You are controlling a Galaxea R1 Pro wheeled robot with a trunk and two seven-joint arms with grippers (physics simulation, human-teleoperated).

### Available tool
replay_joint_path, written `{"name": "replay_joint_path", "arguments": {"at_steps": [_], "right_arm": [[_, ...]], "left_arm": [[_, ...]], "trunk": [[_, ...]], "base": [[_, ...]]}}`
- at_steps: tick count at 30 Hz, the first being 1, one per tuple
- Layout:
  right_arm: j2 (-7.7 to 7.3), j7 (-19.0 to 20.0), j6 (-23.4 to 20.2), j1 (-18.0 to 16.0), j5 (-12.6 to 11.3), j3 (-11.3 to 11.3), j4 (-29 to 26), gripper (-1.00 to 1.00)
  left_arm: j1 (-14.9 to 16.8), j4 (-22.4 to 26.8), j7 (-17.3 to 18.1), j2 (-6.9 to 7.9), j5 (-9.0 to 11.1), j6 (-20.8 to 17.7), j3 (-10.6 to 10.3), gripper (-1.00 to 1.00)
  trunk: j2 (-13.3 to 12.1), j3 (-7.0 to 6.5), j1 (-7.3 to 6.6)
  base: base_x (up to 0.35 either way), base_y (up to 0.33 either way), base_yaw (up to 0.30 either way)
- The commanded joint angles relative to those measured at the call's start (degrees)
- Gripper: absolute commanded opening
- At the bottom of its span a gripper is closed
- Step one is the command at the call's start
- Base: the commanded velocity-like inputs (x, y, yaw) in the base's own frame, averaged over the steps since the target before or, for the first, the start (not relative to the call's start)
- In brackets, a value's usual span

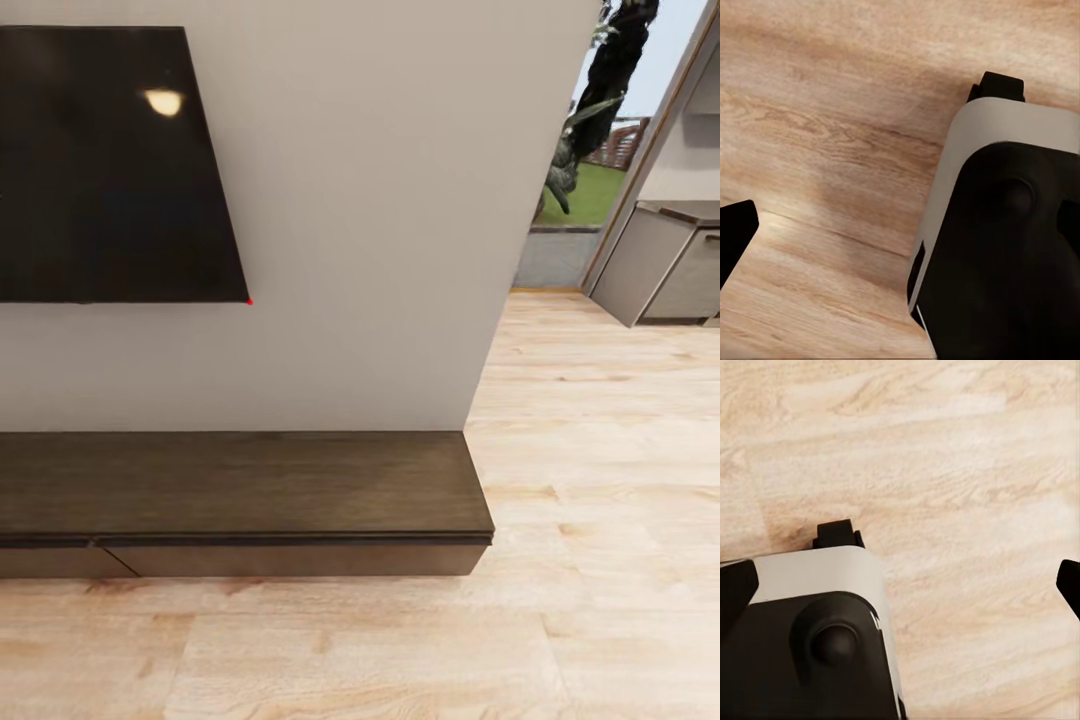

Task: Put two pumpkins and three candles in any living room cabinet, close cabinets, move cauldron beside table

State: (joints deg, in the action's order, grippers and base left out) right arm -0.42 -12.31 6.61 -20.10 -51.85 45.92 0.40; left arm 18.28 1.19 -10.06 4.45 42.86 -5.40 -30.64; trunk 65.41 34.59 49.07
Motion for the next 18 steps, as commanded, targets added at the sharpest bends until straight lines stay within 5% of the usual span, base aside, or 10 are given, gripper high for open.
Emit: {"name": "replay_joint_path", "arguments": {"at_steps": [1, 18], "right_arm": [[0.01, -0.07, 0.16, -0.02, -0.53, 0.48, 0.06, 1.0], [0.15, -0.08, 0.16, -0.02, -0.55, 0.48, 0.07, 1.0]], "left_arm": [[-0.05, 0.13, -0.25, 0.01, 0.38, -0.31, -0.48, 1.0], [-0.41, 0.13, -0.23, -0.12, 0.38, -0.31, -0.55, 1.0]], "trunk": [[-0.39, -0.14, -0.23], [-7.21, -3.19, -3.96]], "base": [[0.0, 0.0, 0.0], [0.0, 0.0, 0.0]]}}
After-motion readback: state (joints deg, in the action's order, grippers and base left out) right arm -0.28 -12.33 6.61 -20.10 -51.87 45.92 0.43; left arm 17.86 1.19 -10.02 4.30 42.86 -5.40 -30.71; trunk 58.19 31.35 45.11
